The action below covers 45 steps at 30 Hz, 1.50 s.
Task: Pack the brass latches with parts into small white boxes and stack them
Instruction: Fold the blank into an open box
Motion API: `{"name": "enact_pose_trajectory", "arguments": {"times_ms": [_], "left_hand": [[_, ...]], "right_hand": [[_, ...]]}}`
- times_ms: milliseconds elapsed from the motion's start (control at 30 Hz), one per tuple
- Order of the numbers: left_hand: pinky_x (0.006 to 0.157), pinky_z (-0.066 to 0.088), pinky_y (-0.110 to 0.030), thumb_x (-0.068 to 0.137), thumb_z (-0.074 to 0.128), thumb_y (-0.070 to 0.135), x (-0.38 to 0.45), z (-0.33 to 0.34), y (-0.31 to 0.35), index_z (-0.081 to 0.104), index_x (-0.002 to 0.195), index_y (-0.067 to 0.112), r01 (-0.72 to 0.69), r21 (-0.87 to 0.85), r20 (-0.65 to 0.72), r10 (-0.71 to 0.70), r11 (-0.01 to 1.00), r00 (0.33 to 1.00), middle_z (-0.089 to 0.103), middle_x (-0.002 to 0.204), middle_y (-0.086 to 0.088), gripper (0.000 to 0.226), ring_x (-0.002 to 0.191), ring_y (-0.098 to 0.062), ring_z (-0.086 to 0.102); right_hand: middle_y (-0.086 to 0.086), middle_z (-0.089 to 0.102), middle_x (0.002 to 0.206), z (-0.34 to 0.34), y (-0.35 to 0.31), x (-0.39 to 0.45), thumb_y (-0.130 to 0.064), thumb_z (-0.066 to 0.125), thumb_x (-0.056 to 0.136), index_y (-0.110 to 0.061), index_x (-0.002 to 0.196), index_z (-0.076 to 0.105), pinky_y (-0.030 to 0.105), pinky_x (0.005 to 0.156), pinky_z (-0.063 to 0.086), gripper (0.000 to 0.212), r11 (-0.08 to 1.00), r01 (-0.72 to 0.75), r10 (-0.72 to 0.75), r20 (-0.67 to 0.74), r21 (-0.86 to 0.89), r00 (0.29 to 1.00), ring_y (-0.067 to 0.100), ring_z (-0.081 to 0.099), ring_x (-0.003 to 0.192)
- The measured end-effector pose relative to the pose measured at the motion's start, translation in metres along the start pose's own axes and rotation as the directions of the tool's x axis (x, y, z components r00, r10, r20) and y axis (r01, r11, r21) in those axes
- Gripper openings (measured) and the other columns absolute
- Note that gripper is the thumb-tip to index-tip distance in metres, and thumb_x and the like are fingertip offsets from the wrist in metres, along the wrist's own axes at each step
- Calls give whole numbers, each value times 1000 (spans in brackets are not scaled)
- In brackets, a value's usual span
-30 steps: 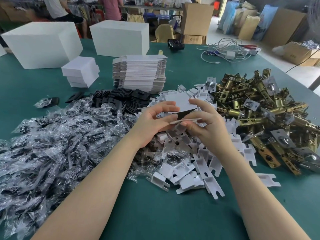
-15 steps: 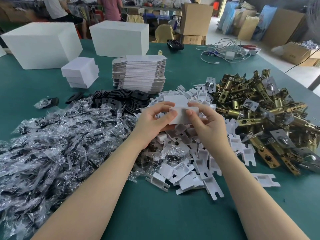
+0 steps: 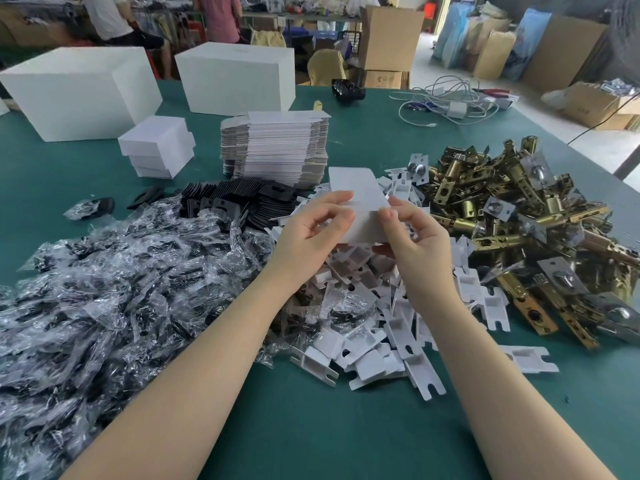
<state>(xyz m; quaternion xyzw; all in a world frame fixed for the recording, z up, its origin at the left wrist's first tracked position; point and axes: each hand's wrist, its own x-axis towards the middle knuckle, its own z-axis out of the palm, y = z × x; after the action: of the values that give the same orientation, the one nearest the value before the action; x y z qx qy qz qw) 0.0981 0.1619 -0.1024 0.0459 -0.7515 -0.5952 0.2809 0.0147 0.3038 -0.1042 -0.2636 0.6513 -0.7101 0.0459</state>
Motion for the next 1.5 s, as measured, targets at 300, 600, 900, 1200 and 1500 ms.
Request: {"name": "enact_pose_trajectory", "arguments": {"times_ms": [300, 600, 900, 1200, 1500], "left_hand": [[92, 45, -12, 96, 60, 25, -2, 7, 5, 67, 108, 42, 24, -42, -43, -26, 999, 999, 62, 129, 18, 22, 121, 6, 54], [79, 55, -18, 86, 65, 1, -3, 6, -1, 34, 149, 35, 86, -197, -12, -90, 977, 996, 39, 152, 5, 79, 106, 12, 62], [88, 57, -40, 80, 68, 3, 1, 4, -10, 55, 125, 57, 119, -437, -30, -146, 891, 989, 57, 138, 0, 71, 128, -23, 58], [84, 57, -35, 75, 68, 0, 3, 0, -9, 60, 127, 36, 211, -496, 71, -203, 842, 977, 54, 139, -5, 63, 114, -17, 65], [86, 56, -35, 76, 70, 0, 2, -1, -7, 57, 131, 35, 224, -528, 105, -198, 819, 974, 53, 142, -5, 67, 118, -20, 64]], "right_hand": [[-5, 71, 103, 4, -3, -4, -22, 72, 90, -36, 90, 69, 45, 67, 57, 14, 996, -32, 38, -69, 81, 997, 8, 65, 70], [-10, 61, 122, 5, -7, -8, 1, 65, 88, -32, 113, 60, 18, 65, 57, 41, 992, 6, -4, -17, 123, 1000, -10, 66, 78], [3, 75, 104, 5, -1, -4, -14, 66, 93, -33, 119, 61, 27, 72, 58, 33, 960, -142, 122, 96, 241, 988, 19, 73, 88], [-2, 75, 99, 2, -2, -2, -4, 59, 96, -31, 124, 60, 24, 68, 58, 39, 932, -192, 136, 194, 307, 971, 12, 68, 77], [-4, 75, 102, -1, -3, -2, -5, 57, 97, -32, 121, 60, 30, 80, 58, 37, 939, -193, 139, 199, 283, 970, 14, 67, 86]]}}
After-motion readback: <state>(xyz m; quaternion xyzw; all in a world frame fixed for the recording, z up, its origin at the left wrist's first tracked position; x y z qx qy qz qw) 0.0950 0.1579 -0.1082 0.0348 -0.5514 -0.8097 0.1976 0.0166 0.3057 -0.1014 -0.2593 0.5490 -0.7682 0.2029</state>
